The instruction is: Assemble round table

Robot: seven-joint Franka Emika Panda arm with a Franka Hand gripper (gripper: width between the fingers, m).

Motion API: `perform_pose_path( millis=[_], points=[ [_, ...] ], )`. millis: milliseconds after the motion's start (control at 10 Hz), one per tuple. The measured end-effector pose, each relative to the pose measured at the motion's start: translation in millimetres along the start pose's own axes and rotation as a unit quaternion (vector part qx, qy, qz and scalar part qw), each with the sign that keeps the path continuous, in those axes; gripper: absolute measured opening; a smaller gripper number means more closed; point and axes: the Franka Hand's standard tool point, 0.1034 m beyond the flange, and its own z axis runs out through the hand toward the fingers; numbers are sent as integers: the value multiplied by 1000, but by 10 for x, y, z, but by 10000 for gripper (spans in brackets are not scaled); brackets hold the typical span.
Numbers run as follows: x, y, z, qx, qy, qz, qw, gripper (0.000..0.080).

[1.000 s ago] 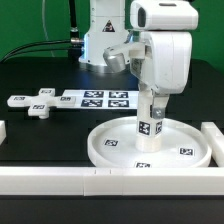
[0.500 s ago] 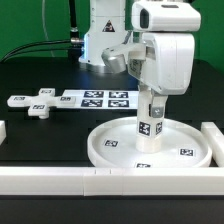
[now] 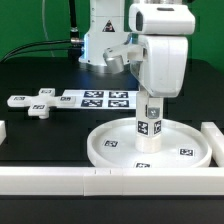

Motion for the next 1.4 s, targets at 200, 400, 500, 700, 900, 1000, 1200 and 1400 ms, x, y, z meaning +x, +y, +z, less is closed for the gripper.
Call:
perform_pose_path(
  millis=[200, 400, 500, 700, 900, 1000, 1200, 1400],
  points=[
    [4, -5, 4, -1, 1, 117, 993, 421],
    [22, -11, 4, 0, 1, 264, 965, 422],
    [49, -27, 0, 3, -1, 325, 946, 422],
    [44, -35, 2, 6, -2, 396, 918, 422],
    [45, -36, 6, 9, 2, 459, 888, 422],
    [47, -37, 8, 11, 4, 490, 872, 422],
    [36, -54, 38, 23, 10, 588, 809, 421],
    [43, -81, 41, 35, 2, 687, 726, 414]
  ],
)
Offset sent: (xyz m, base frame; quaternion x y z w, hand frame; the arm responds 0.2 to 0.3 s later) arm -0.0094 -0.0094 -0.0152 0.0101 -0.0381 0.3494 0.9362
